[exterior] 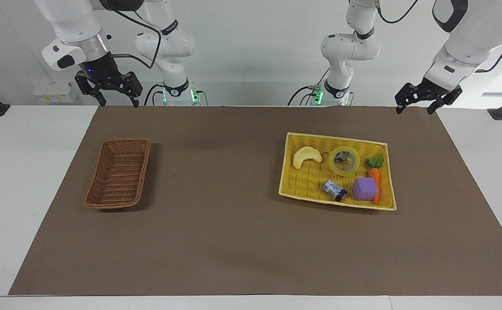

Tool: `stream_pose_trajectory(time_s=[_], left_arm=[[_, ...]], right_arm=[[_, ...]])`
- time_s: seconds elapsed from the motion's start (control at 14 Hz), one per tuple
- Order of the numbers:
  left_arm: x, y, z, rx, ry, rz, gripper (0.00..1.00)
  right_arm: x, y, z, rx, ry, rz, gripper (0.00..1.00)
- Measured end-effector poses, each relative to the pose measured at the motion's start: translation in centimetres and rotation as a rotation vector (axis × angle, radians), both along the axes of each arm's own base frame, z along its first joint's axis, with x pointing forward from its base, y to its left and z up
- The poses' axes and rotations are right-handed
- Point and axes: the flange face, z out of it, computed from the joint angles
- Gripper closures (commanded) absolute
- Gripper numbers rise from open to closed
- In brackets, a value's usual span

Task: Move tape to another basket

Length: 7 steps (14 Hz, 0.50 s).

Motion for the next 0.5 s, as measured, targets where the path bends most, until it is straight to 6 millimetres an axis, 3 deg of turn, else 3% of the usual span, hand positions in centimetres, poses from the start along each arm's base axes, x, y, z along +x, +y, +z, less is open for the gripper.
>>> stream_pose_trajectory(time_s=[0.5], left_arm=[[-0.14,0.41,0.58,-0.001,-0.012,0.005,0.00]], right_arm=[[0.00,0.00,0.00,0.000,0.000,0.000,0.00]])
